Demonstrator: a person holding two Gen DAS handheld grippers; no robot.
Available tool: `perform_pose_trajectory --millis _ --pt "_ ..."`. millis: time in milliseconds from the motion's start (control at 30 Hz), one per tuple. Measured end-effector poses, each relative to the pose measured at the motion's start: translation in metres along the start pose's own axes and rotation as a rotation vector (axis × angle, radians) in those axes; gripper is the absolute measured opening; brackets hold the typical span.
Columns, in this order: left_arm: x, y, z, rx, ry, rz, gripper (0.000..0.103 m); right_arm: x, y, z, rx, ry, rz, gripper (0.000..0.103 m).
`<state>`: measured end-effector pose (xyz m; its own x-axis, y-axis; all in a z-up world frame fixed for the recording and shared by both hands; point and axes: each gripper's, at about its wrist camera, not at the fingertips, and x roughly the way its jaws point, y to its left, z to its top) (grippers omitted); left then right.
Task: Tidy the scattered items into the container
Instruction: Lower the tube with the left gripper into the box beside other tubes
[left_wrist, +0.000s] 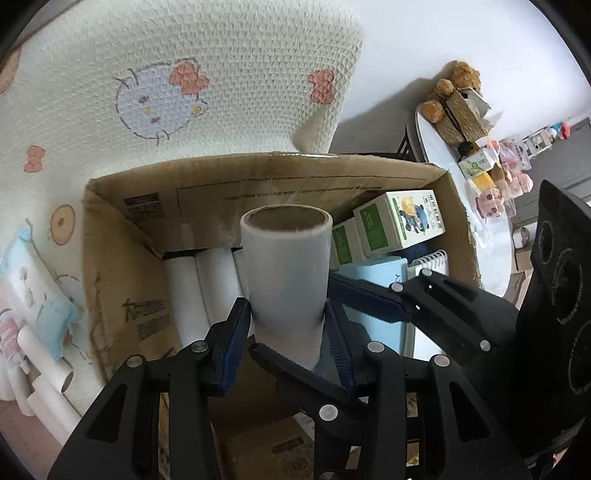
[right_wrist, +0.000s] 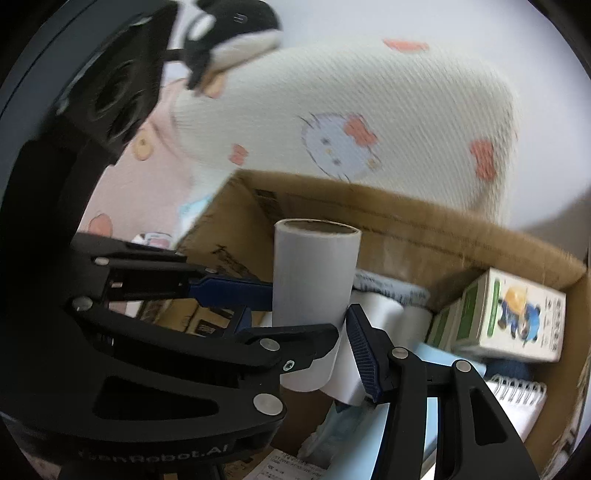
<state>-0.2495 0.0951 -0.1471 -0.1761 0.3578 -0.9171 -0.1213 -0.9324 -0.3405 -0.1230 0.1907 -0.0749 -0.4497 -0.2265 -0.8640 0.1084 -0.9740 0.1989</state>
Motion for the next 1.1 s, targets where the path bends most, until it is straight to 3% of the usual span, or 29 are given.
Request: perform_pose_trajectory --millis 167,333,667,767,900,1100 --pt "0.017 0.007 0.001 -0.045 0.018 -0.047 0.045 0.013 -0.014 0.0 0.091 0.087 -0.011 0.051" --pt "0.025 0.008 0.0 -0.047 0.014 -0.029 0.045 0.024 -0.019 -0.001 0.115 0.133 0.003 0.051" --pt "0.036 0.008 0.003 -0.086 0.007 0.041 0.045 0.019 -0.009 -0.002 0.007 0.149 -0.05 0.05" --pt "0.04 0.009 0.002 -0.112 0.005 0.066 0.045 0.017 -0.009 -0.005 -0.005 0.171 -0.1 0.047" --pt "0.045 0.011 0.0 -0.142 -0.001 0.095 0.045 0.016 -0.015 -0.008 -0.028 0.195 -0.152 0.031" --pt "0.052 0.013 -0.002 -0.193 0.001 0.119 0.045 0.009 -0.026 -0.008 0.001 0.194 -0.148 0.031"
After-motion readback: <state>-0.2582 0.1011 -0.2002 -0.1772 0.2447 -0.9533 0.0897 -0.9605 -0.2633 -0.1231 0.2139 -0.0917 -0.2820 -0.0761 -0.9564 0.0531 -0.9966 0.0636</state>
